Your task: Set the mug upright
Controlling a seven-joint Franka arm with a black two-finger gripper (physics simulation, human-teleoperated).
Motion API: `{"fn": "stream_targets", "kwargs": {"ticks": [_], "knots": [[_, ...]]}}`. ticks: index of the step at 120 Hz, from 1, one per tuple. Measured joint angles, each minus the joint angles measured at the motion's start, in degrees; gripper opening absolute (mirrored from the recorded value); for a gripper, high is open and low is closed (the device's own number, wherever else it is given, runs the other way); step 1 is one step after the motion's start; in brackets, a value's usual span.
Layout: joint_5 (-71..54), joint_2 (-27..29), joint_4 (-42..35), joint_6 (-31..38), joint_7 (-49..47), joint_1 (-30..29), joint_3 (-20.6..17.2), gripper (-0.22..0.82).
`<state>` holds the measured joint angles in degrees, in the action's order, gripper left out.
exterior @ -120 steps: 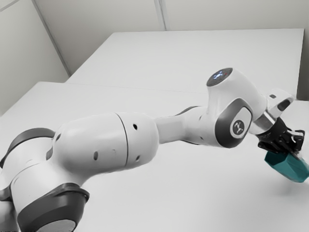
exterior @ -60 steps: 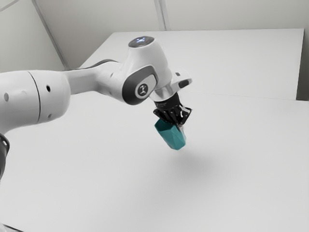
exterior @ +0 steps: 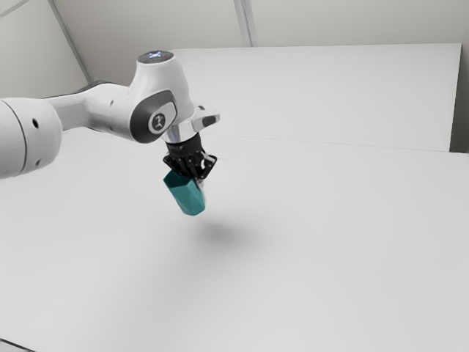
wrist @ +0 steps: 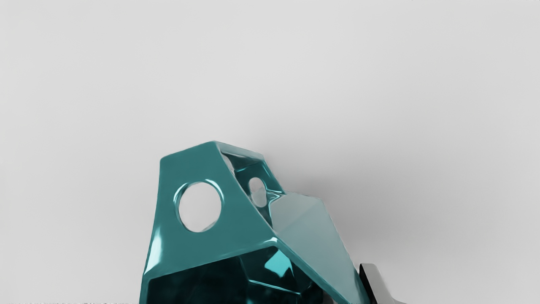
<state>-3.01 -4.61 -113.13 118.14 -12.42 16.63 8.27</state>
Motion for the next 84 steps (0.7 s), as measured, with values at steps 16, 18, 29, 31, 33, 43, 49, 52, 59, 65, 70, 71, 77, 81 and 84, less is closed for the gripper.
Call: {"fn": "stream_targets", "kwargs": {"ticks": [16, 18, 29, 31, 33, 43, 49, 52, 59, 65, 70, 71, 77, 81, 84], "knots": [[-1.06, -1.10, 0.31, -0.47, 1.01, -1.18, 0.41, -0.18], [-1.13, -1.30, 0.37, -0.48, 1.12, -1.08, 0.53, -0.18], [-1.41, -2.46, 0.68, -0.43, 1.67, -0.91, 1.35, -0.18], [-1.44, -2.72, 0.71, -0.41, 1.76, -1.06, 1.41, -0.18], [-1.47, -2.94, 0.75, -0.38, 1.85, -1.23, 1.45, -0.18], [-1.56, -3.73, 0.85, -0.28, 2.27, -2.27, 1.61, -0.18], [-1.60, -3.88, 0.83, -0.23, 2.49, -2.93, 1.64, -0.18], [-1.61, -3.91, 0.82, -0.21, 2.59, -3.21, 1.65, -0.18], [-1.64, -3.95, 0.71, -0.18, 2.81, -3.84, 1.63, -0.18], [-1.65, -4.10, 0.65, -0.15, 2.99, -4.41, 1.60, -0.18], [-1.65, -4.31, 0.60, -0.14, 3.12, -4.95, 1.61, -0.18], [-1.66, -4.36, 0.59, -0.13, 3.15, -5.05, 1.60, -0.18], [-1.66, -4.59, 0.47, -0.13, 3.30, -5.46, 1.60, -0.18], [-1.66, -4.66, 0.30, -0.13, 3.39, -5.63, 1.58, -0.18], [-1.67, -4.69, 0.12, -0.13, 3.45, -5.69, 1.55, -0.18]]}}
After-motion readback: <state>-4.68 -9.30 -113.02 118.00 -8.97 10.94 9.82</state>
